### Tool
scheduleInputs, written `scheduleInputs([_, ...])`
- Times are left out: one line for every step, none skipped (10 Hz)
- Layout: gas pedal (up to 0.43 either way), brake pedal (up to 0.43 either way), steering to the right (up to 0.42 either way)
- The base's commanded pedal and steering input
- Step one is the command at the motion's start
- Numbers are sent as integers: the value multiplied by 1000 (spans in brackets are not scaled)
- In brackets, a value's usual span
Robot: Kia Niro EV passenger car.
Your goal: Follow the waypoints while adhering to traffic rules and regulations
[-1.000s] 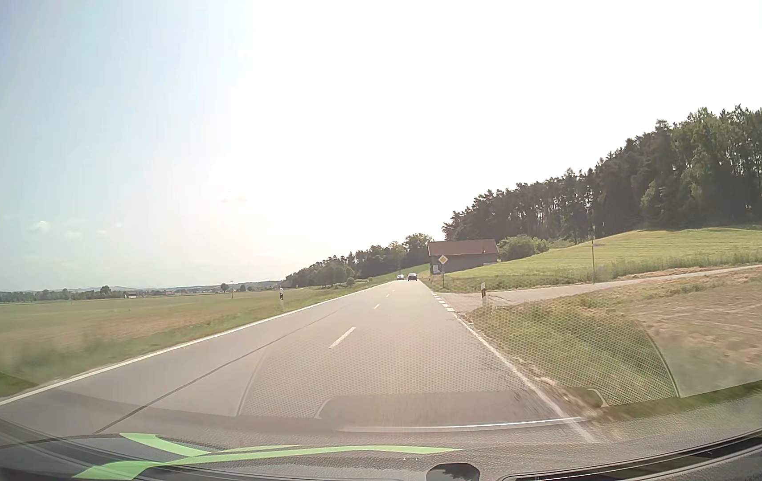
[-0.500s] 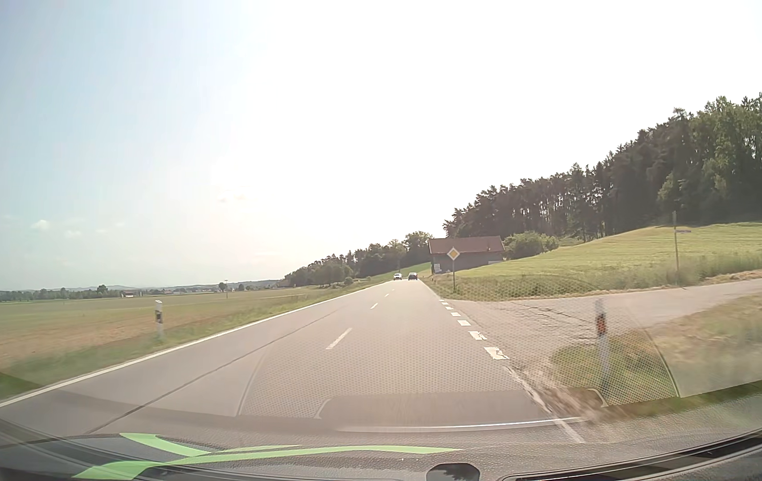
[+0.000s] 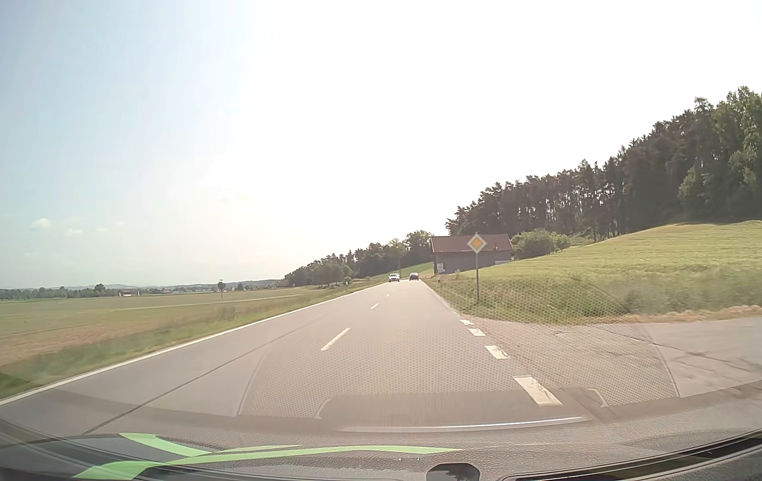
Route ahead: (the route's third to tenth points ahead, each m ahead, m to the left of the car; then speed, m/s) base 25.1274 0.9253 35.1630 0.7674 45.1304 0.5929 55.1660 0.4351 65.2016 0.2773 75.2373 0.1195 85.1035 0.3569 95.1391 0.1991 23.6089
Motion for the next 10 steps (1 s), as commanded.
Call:
scheduleInputs([197, 0, -2])
scheduleInputs([209, 0, -2])
scheduleInputs([220, 0, -2])
scheduleInputs([220, 0, -2])
scheduleInputs([220, 0, -2])
scheduleInputs([209, 0, -2])
scheduleInputs([157, 0, -3])
scheduleInputs([157, 0, -3])
scheduleInputs([177, 0, -3])
scheduleInputs([197, 0, -3])
